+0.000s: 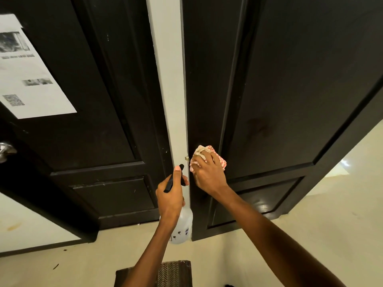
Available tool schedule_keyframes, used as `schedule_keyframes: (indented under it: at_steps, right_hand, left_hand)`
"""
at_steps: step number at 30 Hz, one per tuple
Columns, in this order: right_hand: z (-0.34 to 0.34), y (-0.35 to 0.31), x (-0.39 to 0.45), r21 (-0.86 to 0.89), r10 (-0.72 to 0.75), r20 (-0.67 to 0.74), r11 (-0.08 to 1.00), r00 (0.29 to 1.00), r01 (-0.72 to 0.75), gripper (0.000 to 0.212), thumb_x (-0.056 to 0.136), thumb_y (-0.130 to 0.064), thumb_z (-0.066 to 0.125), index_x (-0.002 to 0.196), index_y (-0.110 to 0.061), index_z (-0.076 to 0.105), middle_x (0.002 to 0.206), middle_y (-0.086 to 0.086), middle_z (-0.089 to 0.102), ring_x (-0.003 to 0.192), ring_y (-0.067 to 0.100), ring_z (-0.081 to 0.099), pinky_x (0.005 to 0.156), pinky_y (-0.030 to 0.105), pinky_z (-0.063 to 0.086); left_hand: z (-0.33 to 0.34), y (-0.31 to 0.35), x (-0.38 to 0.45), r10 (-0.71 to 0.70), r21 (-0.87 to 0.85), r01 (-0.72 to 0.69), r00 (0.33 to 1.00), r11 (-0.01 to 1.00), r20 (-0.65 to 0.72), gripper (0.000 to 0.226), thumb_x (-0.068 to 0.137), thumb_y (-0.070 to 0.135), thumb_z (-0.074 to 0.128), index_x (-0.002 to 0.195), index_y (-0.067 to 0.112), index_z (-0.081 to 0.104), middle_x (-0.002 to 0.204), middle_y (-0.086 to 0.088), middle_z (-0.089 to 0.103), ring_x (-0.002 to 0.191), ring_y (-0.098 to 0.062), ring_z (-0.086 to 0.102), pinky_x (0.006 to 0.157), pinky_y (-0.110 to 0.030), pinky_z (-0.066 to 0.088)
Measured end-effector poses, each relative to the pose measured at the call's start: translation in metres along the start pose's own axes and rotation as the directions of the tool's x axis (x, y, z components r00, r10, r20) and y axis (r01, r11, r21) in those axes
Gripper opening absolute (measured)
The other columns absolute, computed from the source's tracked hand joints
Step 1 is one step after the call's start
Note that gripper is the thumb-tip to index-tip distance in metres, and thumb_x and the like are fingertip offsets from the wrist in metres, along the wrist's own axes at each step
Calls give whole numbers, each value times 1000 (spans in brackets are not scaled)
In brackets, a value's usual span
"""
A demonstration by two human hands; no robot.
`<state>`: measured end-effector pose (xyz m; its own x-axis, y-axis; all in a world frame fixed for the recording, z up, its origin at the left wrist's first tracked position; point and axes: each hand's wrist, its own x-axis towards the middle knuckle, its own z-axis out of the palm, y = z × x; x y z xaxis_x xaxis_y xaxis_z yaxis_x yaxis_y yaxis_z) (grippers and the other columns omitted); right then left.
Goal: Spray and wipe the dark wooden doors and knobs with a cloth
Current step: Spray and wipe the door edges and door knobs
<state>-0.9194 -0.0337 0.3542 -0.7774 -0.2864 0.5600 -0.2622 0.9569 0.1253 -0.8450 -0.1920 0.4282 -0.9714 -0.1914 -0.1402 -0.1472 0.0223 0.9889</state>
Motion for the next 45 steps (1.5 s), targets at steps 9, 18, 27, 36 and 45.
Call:
schedule_keyframes:
  at_steps: [9, 18, 27, 36, 45]
  right_hand:
    - [-15, 20, -1, 507, 648, 67, 633, 758, -586, 30, 95, -36, 67, 119, -19, 72, 123, -2, 63, 106, 21, 60, 82, 28, 45]
    - [-19, 3, 14, 116, 191, 25, 974, 981, -192, 26, 86, -35, 72, 109, -23, 76, 122, 2, 63, 116, 28, 55, 94, 48, 52]
    - [-11, 21, -5, 818, 732, 513, -258, 449, -515, 26, 94, -34, 70, 113, -17, 76, 107, -1, 76, 102, 17, 73, 92, 40, 58]
    - [13, -4, -17, 445, 398, 892, -857, 215, -261, 51, 89, -30, 67, 129, 1, 64, 120, 24, 70, 112, 41, 68, 103, 57, 51]
    - [1, -18, -14, 396, 357, 899, -910, 254, -122, 39, 103, -24, 45, 126, 0, 64, 126, 24, 67, 103, 35, 69, 102, 50, 52]
  left_hand:
    - [-5, 3, -2, 31, -8, -31, 999, 999, 20, 53, 99, 58, 51, 78, 15, 74, 82, -8, 75, 59, -22, 56, 46, -29, 43]
    - [-8, 4, -3, 67, 0, -67, 998, 998, 12, 52, 101, 56, 51, 76, 16, 73, 79, -9, 74, 53, -20, 55, 46, -30, 43]
    - [-4, 6, -11, 71, -21, -70, 997, 997, 29, 59, 92, 64, 50, 80, 11, 73, 80, -8, 73, 52, -17, 52, 43, -27, 41]
    - [-14, 1, -16, 51, 8, -51, 999, 999, 5, 54, 101, 56, 51, 77, 13, 73, 80, -7, 74, 52, -18, 51, 45, -28, 41]
    - [-23, 3, -15, 59, 17, -59, 998, 998, -20, 55, 96, 61, 51, 81, 13, 74, 79, -5, 74, 53, -15, 53, 45, -24, 43]
